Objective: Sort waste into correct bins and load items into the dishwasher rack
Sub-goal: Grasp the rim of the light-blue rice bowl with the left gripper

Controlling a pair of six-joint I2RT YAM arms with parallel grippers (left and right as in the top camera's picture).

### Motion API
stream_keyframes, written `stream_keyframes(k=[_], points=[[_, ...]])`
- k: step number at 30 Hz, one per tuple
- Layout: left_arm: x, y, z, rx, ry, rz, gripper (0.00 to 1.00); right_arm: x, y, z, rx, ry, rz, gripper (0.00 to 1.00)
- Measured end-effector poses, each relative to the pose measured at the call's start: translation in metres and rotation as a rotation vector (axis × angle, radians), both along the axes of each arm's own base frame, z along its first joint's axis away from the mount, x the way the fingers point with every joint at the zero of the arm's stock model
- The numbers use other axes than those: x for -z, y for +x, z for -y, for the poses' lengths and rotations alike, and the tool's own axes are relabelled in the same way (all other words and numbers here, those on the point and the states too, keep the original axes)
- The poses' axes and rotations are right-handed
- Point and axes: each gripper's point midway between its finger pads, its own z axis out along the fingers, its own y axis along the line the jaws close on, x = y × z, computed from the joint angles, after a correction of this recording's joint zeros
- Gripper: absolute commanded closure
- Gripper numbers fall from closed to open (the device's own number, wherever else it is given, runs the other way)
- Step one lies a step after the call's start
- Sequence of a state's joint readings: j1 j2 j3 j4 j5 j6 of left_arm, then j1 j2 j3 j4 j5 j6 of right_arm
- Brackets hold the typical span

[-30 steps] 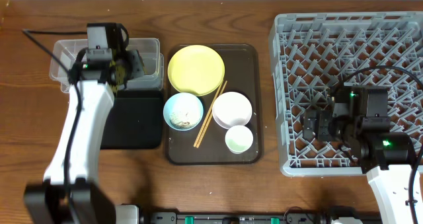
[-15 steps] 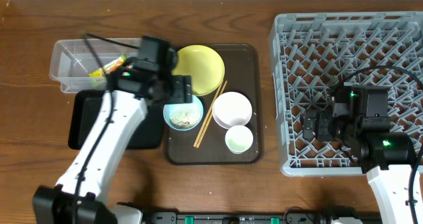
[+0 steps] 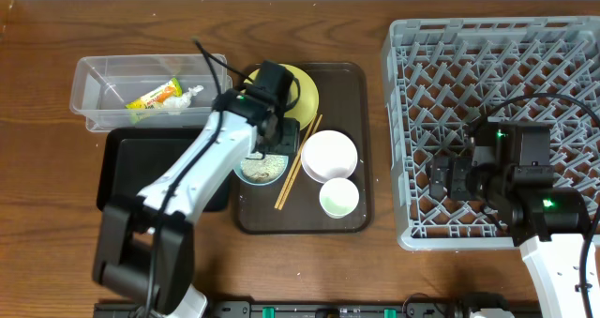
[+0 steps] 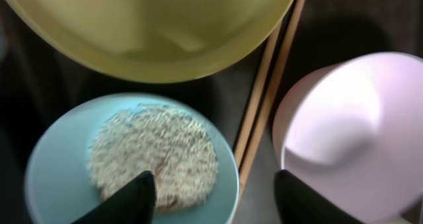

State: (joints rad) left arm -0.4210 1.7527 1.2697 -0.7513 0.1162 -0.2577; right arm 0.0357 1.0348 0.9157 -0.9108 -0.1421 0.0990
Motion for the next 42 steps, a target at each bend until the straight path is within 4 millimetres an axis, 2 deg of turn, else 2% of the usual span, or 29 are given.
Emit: stream_keyframes(k=[10, 23, 36, 42], points=[[0.044, -0.004, 0.007, 0.015, 0.044, -0.089, 0.7, 0.001, -0.001, 0.0, 0.0, 0.0, -0.006, 0.01], [0.048, -0.01, 0.011, 0.004, 0.048, -0.111, 0.94, 0.001, -0.002, 0.0, 0.0, 0.0, -0.007, 0.01], [0.047, -0.021, 0.01, 0.024, 0.094, -0.127, 0.94, 0.002, -0.004, 0.0, 0.0, -0.001, -0.02, 0.01], [0.031, -0.033, 0.007, 0.026, 0.09, -0.146, 0.94, 0.002, -0.004, 0.0, 0.0, -0.001, -0.02, 0.01]])
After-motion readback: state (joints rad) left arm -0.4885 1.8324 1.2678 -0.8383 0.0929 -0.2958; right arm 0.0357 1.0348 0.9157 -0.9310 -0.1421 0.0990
